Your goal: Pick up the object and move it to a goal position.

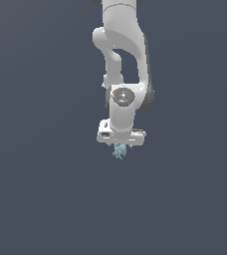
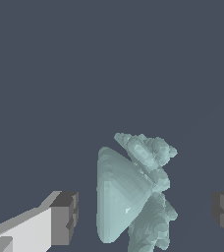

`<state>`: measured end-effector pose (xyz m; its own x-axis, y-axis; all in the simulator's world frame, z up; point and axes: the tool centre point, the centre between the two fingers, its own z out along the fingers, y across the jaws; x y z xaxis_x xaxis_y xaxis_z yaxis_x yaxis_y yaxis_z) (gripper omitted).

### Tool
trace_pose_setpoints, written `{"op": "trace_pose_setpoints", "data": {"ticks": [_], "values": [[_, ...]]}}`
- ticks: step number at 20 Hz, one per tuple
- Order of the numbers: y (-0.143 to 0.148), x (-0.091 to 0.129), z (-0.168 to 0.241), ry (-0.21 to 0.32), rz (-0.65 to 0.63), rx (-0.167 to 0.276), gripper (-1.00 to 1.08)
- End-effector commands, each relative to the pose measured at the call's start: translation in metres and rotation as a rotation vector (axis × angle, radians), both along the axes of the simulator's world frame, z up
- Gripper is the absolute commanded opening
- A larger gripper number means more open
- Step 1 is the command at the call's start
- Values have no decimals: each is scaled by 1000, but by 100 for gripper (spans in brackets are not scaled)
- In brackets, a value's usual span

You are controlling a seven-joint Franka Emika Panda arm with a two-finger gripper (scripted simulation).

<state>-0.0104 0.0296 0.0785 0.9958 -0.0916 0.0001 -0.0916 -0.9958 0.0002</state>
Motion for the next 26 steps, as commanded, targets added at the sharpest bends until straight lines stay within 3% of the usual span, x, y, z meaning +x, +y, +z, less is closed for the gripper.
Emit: {"op": "trace_pose_setpoints", "data": {"ticks": [1, 7, 8, 26], "values": [[0, -1, -13, 0, -1, 0, 100], [0, 0, -24, 0, -2, 0, 100], [0, 0, -24, 0, -2, 0, -100], [-5, -1, -5, -1, -3, 0, -100]]}}
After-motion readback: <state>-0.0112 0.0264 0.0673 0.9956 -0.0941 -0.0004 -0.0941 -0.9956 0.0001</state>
